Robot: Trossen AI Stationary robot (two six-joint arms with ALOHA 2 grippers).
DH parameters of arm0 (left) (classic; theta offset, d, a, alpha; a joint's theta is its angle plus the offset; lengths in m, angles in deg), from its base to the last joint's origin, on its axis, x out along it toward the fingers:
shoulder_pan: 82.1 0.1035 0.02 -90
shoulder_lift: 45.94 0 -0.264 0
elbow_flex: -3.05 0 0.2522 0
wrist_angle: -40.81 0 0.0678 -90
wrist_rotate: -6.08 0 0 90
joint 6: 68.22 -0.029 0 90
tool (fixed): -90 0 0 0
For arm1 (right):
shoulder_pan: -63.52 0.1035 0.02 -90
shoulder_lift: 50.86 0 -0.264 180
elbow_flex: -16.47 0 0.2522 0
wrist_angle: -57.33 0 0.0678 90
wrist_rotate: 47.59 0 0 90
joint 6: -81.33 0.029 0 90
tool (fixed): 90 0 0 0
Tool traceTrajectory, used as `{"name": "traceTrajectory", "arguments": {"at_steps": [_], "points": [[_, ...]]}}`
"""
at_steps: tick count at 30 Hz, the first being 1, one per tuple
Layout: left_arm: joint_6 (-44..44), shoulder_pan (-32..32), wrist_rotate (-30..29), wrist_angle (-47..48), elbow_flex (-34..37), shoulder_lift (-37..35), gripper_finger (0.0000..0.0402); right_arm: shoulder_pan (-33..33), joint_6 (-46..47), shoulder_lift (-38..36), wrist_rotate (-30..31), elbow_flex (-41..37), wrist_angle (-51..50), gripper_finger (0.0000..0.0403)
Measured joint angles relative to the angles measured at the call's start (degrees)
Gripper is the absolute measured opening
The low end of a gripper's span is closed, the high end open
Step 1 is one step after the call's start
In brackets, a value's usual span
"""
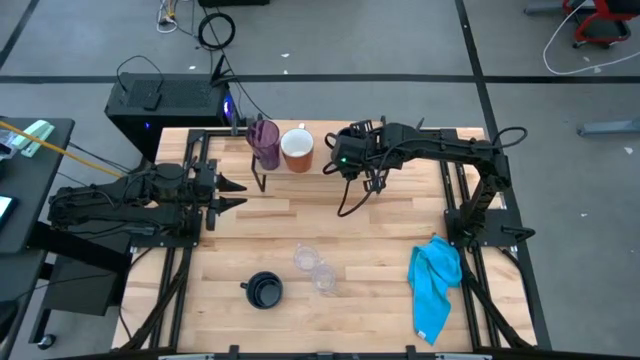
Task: Stack small to large cups/mugs on shelf
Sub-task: Put the top dark blue mug on the shelf
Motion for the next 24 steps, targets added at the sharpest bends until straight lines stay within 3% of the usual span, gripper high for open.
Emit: {"name": "traceTrajectory", "arguments": {"at_steps": [12,24], "points": [[0.1,0.0,0.0,0.0,0.0,0.0,0.0162,-0.8,0.2,0.0,-0.5,0.0,0.5,0.0076],[0.1,0.0,0.0,0.0,0.0,0.0,0.0162,-1.0,0.2,0.0,-2.4,0.0,1.2,0.0089]]}}
